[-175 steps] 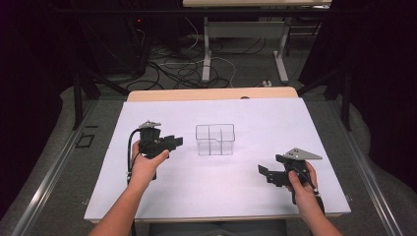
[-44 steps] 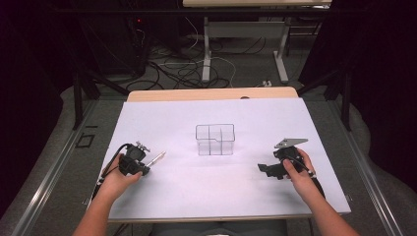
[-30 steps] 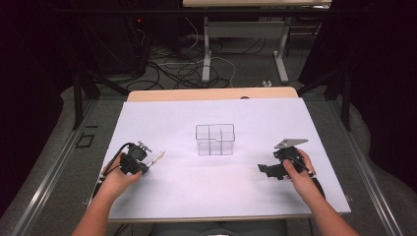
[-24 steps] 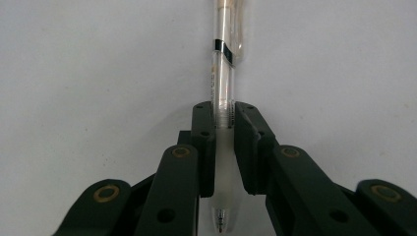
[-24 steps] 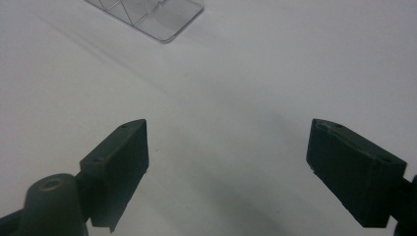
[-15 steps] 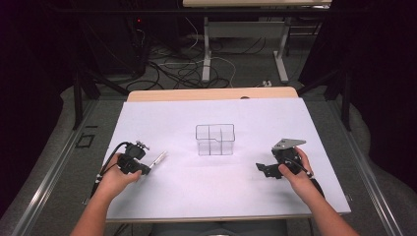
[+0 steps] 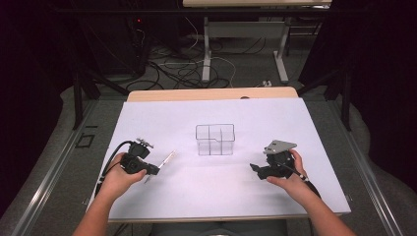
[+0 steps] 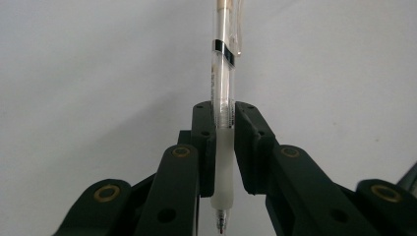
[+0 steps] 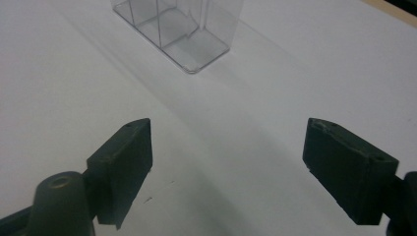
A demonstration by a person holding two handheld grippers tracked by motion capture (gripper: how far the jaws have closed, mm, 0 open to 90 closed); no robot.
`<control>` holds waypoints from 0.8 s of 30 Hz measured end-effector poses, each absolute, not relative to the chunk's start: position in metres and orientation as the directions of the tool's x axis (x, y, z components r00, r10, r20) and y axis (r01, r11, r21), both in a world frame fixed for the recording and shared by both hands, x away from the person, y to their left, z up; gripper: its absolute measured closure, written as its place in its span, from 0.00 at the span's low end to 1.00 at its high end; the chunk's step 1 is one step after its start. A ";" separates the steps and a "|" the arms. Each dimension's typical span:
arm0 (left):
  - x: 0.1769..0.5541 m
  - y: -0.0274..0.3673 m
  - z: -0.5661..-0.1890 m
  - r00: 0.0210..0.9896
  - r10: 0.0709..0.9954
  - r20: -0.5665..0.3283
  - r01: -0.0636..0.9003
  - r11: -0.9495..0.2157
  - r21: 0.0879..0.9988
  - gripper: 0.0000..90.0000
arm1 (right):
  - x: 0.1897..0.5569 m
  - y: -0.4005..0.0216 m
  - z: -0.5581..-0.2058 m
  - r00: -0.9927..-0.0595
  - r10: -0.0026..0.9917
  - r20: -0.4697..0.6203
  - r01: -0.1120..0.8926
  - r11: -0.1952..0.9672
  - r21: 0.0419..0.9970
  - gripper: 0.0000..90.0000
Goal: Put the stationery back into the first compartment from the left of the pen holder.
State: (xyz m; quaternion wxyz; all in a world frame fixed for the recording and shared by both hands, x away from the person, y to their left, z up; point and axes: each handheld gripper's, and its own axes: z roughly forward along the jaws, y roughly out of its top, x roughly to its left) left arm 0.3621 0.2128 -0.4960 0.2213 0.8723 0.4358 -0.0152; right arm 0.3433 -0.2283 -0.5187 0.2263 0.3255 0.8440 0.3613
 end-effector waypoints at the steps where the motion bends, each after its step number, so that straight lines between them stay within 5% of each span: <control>1: 0.362 0.211 -0.496 0.619 0.749 -0.238 0.769 -0.514 0.380 0.89 | 0.342 -0.226 -0.518 -0.693 0.704 -0.154 0.380 0.539 0.752 0.25; 10: 0.361 0.194 -0.496 0.629 0.685 -0.369 0.774 -0.503 0.386 0.89 | 0.335 -0.215 -0.517 -0.731 0.636 -0.247 0.292 0.619 0.729 0.35; 16: 0.361 0.178 -0.496 0.651 0.656 -0.381 0.757 -0.525 0.389 0.89 | 0.331 -0.208 -0.513 -0.736 0.535 -0.413 0.151 0.726 0.671 0.45; 24: 0.365 0.158 -0.494 0.674 0.630 -0.386 0.738 -0.547 0.394 0.89 | 0.327 -0.193 -0.514 -0.750 0.402 -0.526 0.025 0.812 0.584 0.47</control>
